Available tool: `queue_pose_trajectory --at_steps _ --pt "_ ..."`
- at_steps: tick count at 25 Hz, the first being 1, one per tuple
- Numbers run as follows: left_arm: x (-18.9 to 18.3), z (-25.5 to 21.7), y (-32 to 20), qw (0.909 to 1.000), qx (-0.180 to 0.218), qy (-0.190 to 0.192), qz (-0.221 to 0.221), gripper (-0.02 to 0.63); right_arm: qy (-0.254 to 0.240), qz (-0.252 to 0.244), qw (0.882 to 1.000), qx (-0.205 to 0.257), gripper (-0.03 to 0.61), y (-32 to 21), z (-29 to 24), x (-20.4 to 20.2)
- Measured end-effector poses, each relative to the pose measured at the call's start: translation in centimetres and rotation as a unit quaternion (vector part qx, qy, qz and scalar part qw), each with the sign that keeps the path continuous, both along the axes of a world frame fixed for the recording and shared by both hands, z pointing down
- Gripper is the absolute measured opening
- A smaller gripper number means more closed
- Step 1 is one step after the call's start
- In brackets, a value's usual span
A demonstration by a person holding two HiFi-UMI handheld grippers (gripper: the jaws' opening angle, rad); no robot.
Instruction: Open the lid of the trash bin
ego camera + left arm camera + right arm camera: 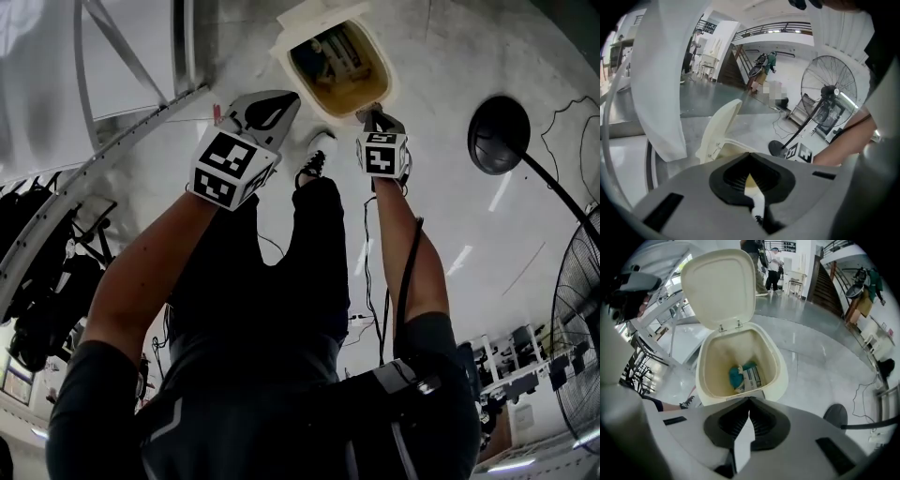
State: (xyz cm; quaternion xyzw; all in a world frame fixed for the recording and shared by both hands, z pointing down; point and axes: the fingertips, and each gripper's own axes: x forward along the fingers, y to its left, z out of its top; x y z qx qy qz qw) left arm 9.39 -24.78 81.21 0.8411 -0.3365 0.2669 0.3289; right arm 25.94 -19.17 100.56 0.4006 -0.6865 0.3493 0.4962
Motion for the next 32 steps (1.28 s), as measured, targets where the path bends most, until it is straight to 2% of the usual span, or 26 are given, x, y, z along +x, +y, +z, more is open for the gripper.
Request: queue_pose_trajectory --at_steps 2,7,11,14,17,22,27,32 --pt "0.6 -1.6 -0.3 0.9997 0.009 0.015 0.019 0.006 -0.002 0.001 1.0 0.007 0.026 -0.1 -1.2 -0.2" --pt "0.7 -6.1 -2.0 0.9982 0.041 0.022 0.037 0.008 -0.057 0.077 0.995 0.035 0.026 -1.3 -7.4 -0.7" --pt "1.4 -10.9 -2.5 0.9971 0.05 0.045 0.037 0.008 -0.061 0.074 0.993 0.064 0.026 -2.4 -14.2 0.3" --pt "1.6 -15.1 -2.5 0.9954 0.058 0.063 0.042 0.008 -0.049 0.107 0.99 0.083 0.026 -2.9 -19.9 1.8" --pt "1.5 -18.8 -2.9 0.9939 0.072 0.073 0.042 0.008 -0.058 0.129 0.984 0.111 0.026 -3.9 -25.2 2.3" --pt "1.2 -24.4 -3.3 0.9913 0.081 0.099 0.032 0.008 -0.086 0.12 0.975 0.166 0.026 -5.0 -34.4 1.7" --pt "0.7 -30.4 -3.3 0.9856 0.109 0.126 0.03 0.006 -0.108 0.102 0.971 0.19 0.026 -4.4 -42.2 1.2" --pt "0.4 -37.5 -3.6 0.9784 0.15 0.141 0.014 0.006 -0.125 0.097 0.953 0.26 0.026 -3.9 -51.0 2.4"
